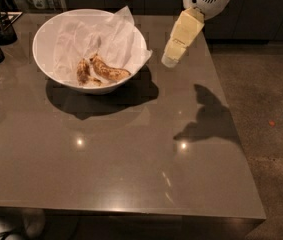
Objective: Pick banana from white bowl
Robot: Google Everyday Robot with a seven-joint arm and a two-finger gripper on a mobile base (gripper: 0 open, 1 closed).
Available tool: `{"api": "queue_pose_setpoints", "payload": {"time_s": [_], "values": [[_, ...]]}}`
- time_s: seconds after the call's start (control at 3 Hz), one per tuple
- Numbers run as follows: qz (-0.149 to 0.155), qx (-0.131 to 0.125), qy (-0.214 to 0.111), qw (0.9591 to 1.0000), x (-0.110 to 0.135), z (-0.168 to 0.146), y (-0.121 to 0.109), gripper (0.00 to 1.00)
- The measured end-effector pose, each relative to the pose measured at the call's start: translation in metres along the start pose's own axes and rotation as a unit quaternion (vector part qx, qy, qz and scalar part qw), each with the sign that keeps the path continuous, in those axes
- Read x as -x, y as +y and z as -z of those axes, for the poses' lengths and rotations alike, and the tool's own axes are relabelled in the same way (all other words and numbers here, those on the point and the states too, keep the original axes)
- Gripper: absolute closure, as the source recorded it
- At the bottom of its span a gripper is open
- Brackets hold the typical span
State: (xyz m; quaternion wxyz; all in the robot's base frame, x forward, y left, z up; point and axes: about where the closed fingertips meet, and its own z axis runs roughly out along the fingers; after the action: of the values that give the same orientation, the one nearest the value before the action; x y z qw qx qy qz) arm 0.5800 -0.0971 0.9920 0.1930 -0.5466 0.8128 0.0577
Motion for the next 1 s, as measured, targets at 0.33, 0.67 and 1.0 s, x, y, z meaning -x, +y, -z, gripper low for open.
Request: {"api": "queue_pose_setpoints", "payload": {"time_s": [0.33, 0.67, 1.0], "values": [[-0.001, -0.003, -0.020, 0.9998, 0.006, 0.000, -0.002, 0.00], [-0.034, 0.007, -0.035, 0.9988, 0.015, -0.013, -0.010, 0.00], [-0.058, 0.022, -0.032, 0.9975, 0.022, -0.027, -0.015, 0.00]]}}
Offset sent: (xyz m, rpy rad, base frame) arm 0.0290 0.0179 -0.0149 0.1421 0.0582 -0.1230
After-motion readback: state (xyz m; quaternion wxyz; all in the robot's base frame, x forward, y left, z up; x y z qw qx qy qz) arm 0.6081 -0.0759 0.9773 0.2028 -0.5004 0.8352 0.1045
